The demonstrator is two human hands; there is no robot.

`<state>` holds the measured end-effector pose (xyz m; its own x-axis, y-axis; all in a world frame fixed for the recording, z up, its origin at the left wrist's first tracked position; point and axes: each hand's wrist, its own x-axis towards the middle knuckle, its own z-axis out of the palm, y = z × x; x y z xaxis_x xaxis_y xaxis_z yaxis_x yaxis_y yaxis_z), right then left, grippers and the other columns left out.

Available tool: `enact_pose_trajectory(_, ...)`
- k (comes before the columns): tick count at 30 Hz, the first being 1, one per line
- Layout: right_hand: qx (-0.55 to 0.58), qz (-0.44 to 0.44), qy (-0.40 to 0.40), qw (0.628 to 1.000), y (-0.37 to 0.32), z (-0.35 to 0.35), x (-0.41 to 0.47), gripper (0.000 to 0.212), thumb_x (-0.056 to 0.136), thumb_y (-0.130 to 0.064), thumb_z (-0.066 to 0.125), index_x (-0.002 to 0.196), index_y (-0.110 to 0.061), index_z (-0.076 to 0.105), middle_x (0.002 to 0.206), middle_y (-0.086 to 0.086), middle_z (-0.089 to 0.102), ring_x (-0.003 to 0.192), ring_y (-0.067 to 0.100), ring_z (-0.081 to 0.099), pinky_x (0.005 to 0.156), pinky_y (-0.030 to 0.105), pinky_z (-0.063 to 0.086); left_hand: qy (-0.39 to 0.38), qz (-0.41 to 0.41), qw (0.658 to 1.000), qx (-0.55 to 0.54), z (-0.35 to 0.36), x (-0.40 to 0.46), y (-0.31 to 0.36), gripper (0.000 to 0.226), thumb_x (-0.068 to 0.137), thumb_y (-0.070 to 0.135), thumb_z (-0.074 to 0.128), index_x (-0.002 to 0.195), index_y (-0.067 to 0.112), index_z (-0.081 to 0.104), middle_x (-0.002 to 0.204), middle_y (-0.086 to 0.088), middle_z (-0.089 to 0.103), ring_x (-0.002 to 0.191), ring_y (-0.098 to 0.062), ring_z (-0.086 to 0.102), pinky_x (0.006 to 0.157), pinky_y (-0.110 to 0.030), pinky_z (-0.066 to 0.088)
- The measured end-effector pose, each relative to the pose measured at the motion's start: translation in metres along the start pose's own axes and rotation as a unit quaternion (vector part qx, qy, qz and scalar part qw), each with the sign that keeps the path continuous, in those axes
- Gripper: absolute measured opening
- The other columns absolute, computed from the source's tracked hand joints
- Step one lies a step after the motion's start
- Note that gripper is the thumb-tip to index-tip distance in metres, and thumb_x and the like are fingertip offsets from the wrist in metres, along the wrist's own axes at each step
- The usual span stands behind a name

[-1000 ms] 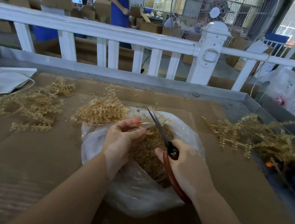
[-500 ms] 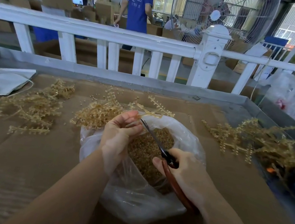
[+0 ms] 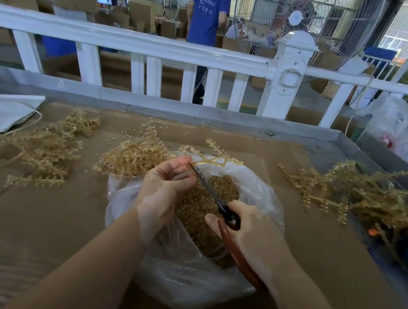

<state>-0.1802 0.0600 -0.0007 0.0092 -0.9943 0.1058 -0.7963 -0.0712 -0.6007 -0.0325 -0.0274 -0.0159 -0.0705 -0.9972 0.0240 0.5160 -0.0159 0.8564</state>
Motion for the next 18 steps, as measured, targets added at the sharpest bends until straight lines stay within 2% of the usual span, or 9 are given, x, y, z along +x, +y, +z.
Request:
enact_pose_trajectory(6, -0.02, -0.001, 0.017, 1.0, 0.0018, 0.0027, 0.0008, 0.034, 0.086, -0.059, 0.054, 0.071, -0.03, 0.045, 0.063, -0.011, 0.049, 0.057, 0.0, 0.048, 0.052, 0.014, 0.032, -0.002, 0.004, 1.0, -0.009, -0.0024, 0.0018, -0.0034, 0.044, 0.074, -0.03, 0.049, 0.093, 0.008, 0.063, 0.062, 0.006, 0.061, 0.062, -0.005, 0.061, 0.067, -0.018, 0.056)
enact_pose_trajectory(11, -0.036, -0.018, 0.019, 0.999, 0.0042, 0.003, -0.0003, 0.029, 0.085, -0.06, 0.054, 0.075, -0.033, 0.047, 0.065, -0.014, 0.05, 0.061, -0.002, 0.05, 0.054, 0.012, 0.036, -0.013, 0.002, 1.0, -0.008, -0.0027, 0.0006, -0.0029, 0.043, 0.075, -0.029, 0.05, 0.093, 0.008, 0.06, 0.081, -0.007, 0.055, 0.068, -0.008, 0.061, 0.062, -0.017, 0.055)
enact_pose_trajectory(14, -0.037, -0.022, 0.025, 0.999, 0.0056, 0.0035, -0.0014, 0.028, 0.085, -0.06, 0.054, 0.08, -0.033, 0.049, 0.067, -0.014, 0.051, 0.064, 0.0, 0.05, 0.057, 0.013, 0.034, -0.008, -0.008, 1.0, -0.012, -0.0039, 0.0002, -0.0027, 0.042, 0.074, -0.029, 0.051, 0.093, 0.009, 0.057, 0.081, -0.008, 0.06, 0.071, -0.013, 0.063, 0.06, -0.018, 0.054)
enact_pose_trajectory(18, -0.037, -0.024, 0.025, 0.999, 0.0055, 0.0026, -0.0023, 0.03, 0.084, -0.06, 0.056, 0.073, -0.033, 0.046, 0.065, -0.013, 0.049, 0.062, 0.0, 0.049, 0.055, 0.013, 0.033, -0.01, -0.023, 1.0, -0.01, -0.0065, -0.0002, -0.0037, 0.042, 0.075, -0.027, 0.052, 0.095, 0.008, 0.059, 0.077, -0.006, 0.061, 0.065, -0.01, 0.064, 0.059, -0.018, 0.054)
